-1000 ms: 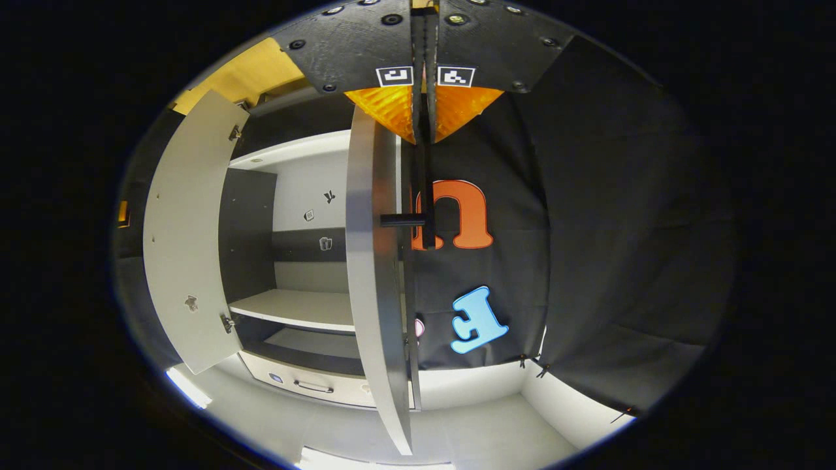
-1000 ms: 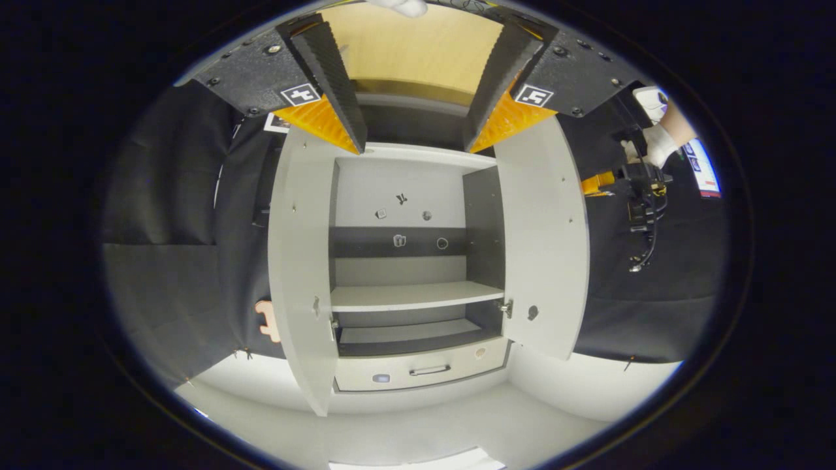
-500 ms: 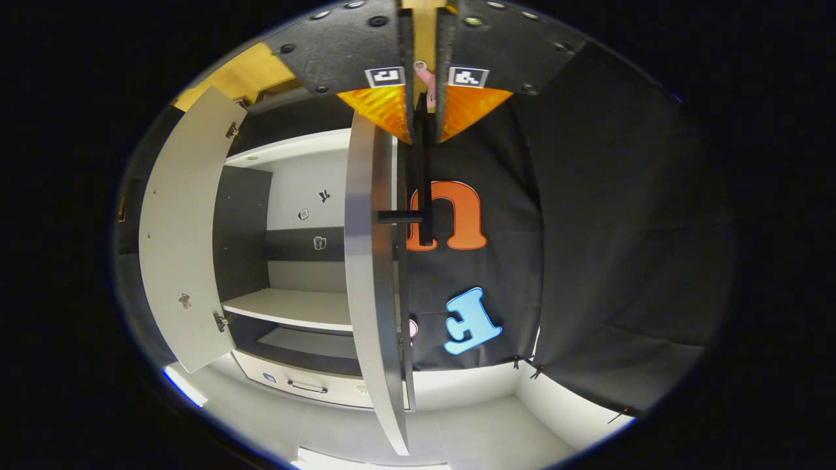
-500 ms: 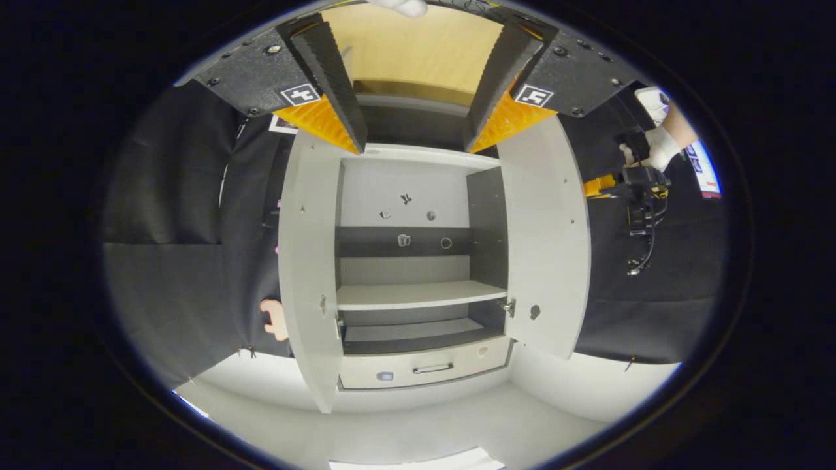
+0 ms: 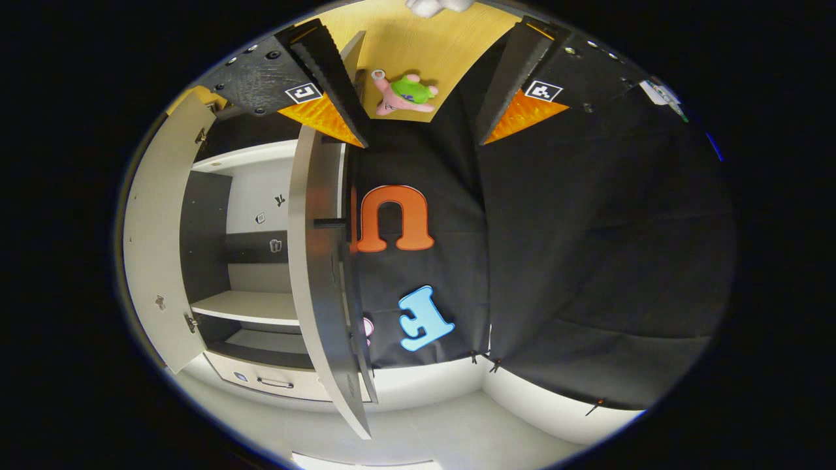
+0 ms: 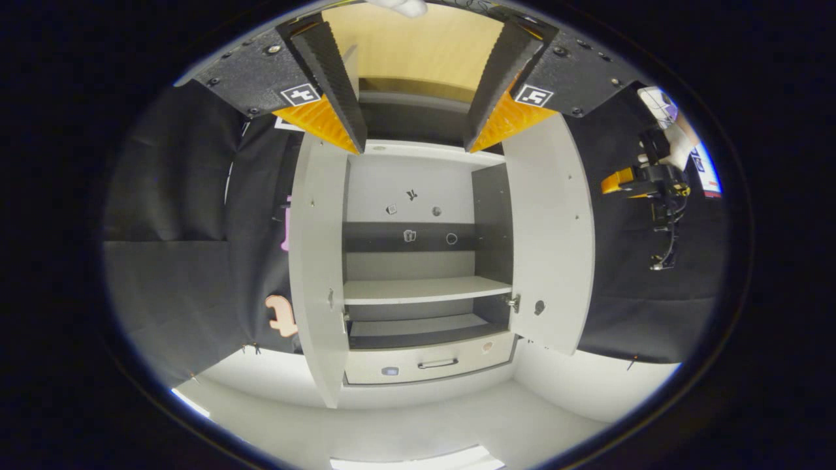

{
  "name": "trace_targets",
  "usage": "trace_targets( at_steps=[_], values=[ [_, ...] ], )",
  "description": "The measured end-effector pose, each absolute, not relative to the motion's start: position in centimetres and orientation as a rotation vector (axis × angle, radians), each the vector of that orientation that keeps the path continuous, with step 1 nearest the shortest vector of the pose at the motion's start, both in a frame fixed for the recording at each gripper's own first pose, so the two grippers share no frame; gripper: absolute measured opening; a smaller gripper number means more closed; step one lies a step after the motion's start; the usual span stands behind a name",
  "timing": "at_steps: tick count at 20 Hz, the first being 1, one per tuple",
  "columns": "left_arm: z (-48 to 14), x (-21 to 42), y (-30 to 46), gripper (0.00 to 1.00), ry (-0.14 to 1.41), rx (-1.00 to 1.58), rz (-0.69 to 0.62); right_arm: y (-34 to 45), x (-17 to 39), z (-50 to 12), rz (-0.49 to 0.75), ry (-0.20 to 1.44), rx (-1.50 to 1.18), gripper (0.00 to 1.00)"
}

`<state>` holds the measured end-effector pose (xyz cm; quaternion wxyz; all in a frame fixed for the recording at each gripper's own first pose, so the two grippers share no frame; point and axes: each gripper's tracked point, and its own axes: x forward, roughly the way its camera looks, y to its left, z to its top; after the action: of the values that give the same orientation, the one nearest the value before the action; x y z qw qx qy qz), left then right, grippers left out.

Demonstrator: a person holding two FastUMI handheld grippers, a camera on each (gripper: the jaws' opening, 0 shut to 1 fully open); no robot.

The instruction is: Open the right door of the double-door shoe cabinet with the right hand, and open the left door with the left hand.

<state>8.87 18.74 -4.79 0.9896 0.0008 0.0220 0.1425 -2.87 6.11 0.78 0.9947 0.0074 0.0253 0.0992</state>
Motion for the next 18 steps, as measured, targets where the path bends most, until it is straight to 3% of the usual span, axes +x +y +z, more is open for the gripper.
trace_targets(
  at_steps=[5, 12, 18],
  values=[
    [-1.1, 6.6, 15.4, 0.97, 0.001, 0.028, 0.262, 5.9, -2.7, 1.3, 0.171, 0.042, 0.014, 0.93],
    [3.8, 6.1, 5.2, 0.97, -0.085, 0.013, 0.099, 5.6, -2.5, 1.7, 0.112, 0.033, 0.005, 0.93],
    [3.3, 5.0, 0.1, 0.96, -0.077, 0.012, 0.095, 5.6, -2.4, 2.1, 0.078, 0.022, 0.002, 0.93]
  ],
)
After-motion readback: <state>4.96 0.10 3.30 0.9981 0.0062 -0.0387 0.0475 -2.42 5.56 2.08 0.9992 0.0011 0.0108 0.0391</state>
